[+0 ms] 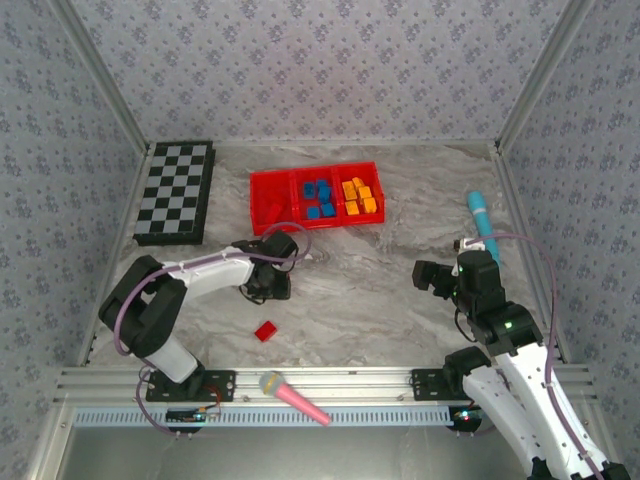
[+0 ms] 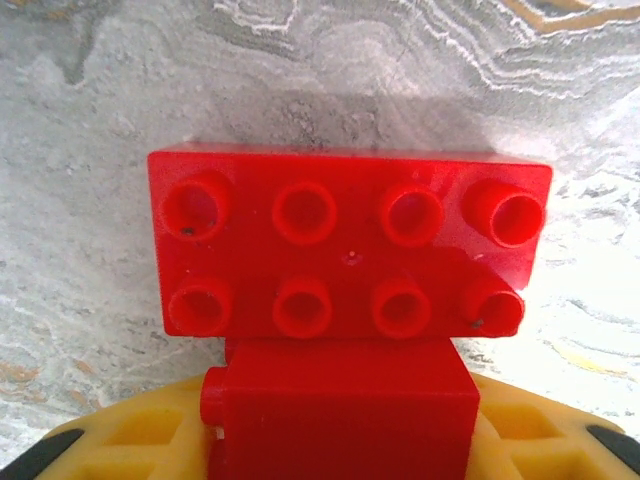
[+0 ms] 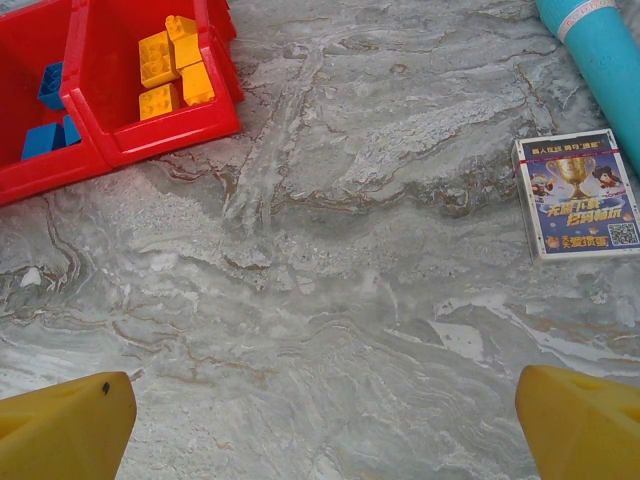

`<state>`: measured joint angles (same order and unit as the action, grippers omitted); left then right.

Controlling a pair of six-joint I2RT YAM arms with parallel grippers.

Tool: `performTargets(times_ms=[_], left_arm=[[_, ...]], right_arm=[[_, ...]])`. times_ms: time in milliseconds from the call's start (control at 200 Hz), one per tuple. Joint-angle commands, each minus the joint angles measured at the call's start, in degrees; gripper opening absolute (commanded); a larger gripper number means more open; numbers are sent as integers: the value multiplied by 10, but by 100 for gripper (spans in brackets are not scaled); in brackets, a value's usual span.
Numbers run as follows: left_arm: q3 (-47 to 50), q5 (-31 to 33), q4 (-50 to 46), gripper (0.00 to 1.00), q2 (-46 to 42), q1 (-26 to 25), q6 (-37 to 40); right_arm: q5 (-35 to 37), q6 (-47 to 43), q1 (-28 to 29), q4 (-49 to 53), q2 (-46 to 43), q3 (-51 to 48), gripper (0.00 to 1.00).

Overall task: Sort the legos into containers by color
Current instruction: Pick up the lego from the middle-left of the table, then place the lego in the container.

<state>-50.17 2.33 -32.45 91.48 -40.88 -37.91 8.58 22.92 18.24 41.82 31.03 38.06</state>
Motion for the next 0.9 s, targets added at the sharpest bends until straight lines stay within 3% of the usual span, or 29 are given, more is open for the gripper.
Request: performTargets(times_ms=[0, 185, 340, 585, 895], left_arm=[[-5, 14, 53, 30, -12, 8, 15], [-32, 69, -9, 26, -87, 10, 6], [-76, 90, -26, 26, -97, 31, 17], [-208, 96, -37, 25, -9, 104, 64], [-406, 100, -49, 25, 162, 154, 94]], right_arm=[[4, -4, -4, 0, -1, -1, 99], [9, 0, -3, 11, -5, 4, 99], [9, -1, -1, 11, -16, 3, 99], [4, 0, 0, 6, -15, 1, 99], [6, 1, 6, 3, -22, -3, 99]])
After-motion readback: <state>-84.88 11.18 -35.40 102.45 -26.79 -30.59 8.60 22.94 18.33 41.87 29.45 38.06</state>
